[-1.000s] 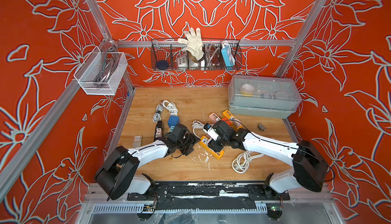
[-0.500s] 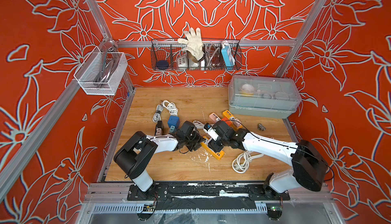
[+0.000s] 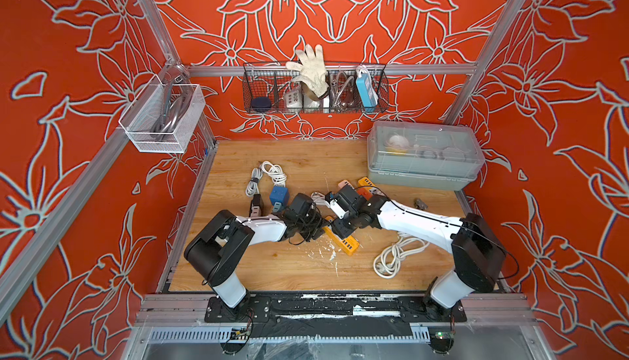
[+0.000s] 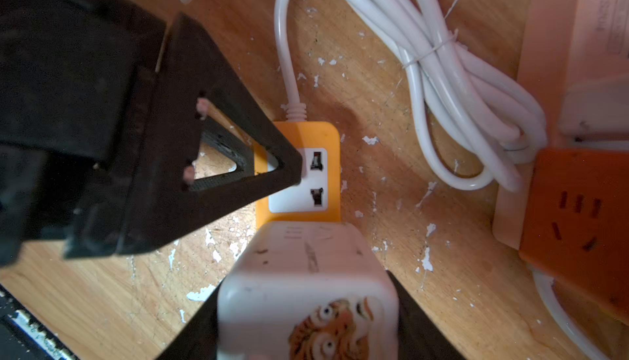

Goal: Pull the plug off the socket
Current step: Remove the plug from the socket.

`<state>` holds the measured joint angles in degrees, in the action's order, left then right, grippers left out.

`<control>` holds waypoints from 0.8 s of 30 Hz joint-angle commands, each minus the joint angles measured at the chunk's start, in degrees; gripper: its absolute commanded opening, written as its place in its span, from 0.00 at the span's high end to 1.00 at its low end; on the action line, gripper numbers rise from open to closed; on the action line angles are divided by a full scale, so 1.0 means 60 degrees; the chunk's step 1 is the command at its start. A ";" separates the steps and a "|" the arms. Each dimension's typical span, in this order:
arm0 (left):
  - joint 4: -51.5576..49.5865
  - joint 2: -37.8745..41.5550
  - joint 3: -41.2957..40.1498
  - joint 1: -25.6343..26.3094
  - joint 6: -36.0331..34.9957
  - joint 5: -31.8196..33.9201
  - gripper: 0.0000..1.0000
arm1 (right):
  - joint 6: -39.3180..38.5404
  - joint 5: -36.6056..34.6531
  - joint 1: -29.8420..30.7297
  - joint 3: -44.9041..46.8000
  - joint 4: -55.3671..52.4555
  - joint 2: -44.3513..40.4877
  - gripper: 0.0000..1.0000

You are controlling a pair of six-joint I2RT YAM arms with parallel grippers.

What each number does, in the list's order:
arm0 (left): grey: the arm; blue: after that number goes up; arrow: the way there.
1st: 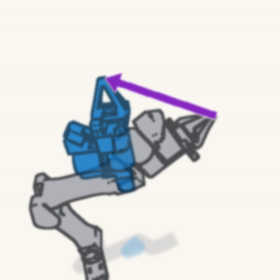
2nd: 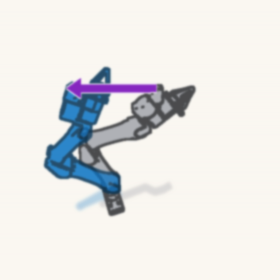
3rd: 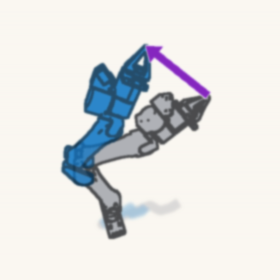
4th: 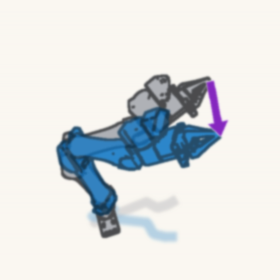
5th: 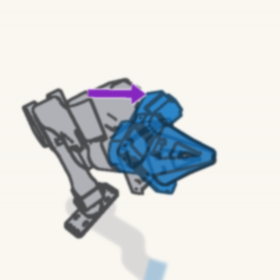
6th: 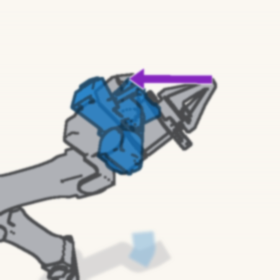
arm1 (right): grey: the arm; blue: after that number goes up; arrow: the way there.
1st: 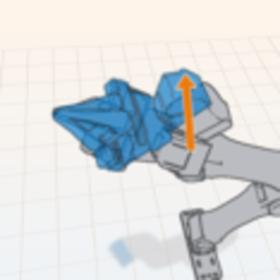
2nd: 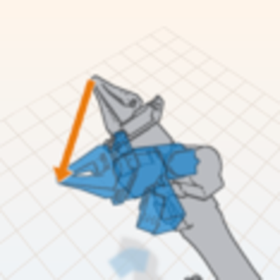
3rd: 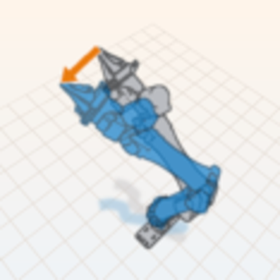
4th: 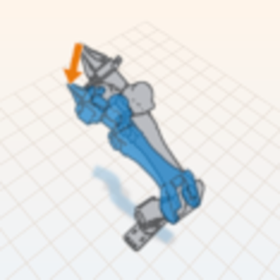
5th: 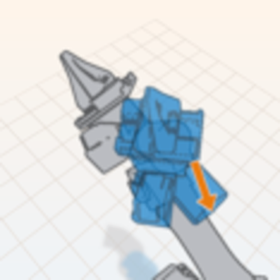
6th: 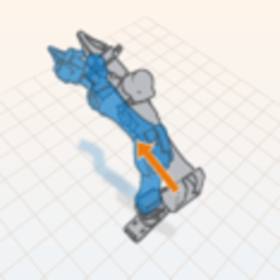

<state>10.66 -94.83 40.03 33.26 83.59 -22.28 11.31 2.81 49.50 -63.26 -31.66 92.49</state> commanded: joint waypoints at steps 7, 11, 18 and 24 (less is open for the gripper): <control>-0.1819 -0.0707 -0.0551 -0.0027 0.0072 0.0318 0.61 | 0.0520 -0.1488 0.0645 -0.0488 -0.0112 -0.0335 0.53; -0.1853 -0.0743 -0.0612 -0.0034 0.0072 0.0345 0.61 | 0.0830 -0.0831 -0.0223 -0.0650 -0.0377 -0.0429 0.54; -0.1877 -0.0777 -0.0630 -0.0060 0.0028 0.0356 0.61 | 0.1029 -0.0938 0.0608 0.0474 0.0201 -0.1307 0.55; -0.2016 -0.0893 -0.0535 -0.0053 -0.0088 0.0387 0.62 | 0.1240 -0.1038 0.0399 -0.0593 -0.0339 -0.0483 0.55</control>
<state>12.32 -95.85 39.70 33.32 83.42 -25.50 16.45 -3.62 53.93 -62.04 -33.98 89.54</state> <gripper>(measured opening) 0.387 0.629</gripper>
